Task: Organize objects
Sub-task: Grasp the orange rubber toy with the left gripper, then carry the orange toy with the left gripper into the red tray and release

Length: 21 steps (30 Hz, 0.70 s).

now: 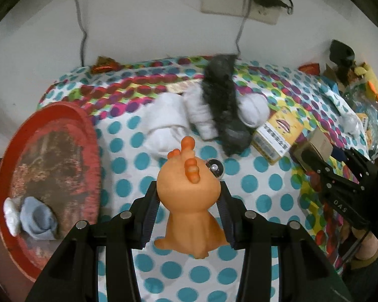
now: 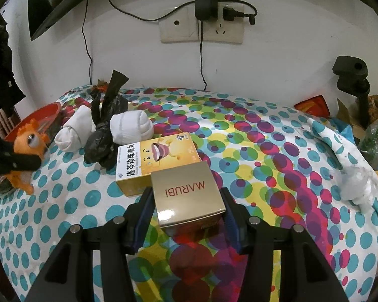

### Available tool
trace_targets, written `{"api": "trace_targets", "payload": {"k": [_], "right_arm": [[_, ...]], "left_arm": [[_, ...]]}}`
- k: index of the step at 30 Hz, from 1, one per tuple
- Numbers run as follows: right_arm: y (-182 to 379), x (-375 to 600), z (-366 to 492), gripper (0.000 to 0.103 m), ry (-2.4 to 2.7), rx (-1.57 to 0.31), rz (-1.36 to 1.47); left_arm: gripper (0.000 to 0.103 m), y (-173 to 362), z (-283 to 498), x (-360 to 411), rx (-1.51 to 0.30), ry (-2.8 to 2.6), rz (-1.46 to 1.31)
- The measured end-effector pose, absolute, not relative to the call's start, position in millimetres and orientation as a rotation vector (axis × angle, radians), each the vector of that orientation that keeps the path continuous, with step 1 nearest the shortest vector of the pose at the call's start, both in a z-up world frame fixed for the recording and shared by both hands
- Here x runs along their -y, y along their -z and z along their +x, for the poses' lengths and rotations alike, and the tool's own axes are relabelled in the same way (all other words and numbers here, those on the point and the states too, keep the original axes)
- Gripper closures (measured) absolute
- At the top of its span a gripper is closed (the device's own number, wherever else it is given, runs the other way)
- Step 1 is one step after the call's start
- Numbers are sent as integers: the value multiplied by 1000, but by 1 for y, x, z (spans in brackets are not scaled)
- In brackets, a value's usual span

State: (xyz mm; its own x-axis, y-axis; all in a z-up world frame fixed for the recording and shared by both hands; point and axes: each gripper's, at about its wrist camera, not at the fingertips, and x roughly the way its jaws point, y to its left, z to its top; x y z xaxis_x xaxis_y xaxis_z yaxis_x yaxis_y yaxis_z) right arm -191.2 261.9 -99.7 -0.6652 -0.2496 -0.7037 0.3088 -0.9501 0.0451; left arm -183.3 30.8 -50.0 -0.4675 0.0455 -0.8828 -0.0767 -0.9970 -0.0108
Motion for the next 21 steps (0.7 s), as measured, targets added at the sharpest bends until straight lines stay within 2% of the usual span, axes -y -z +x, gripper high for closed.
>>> {"api": "trace_targets", "payload": {"k": [11, 21], "right_arm": [[99, -263, -192, 51, 2629, -113, 1099], [100, -263, -193, 51, 2642, -121, 1106]], "left_arm": [[61, 29, -181, 42, 13, -2751, -1607], [61, 35, -188, 129, 61, -2869, -1690]]}}
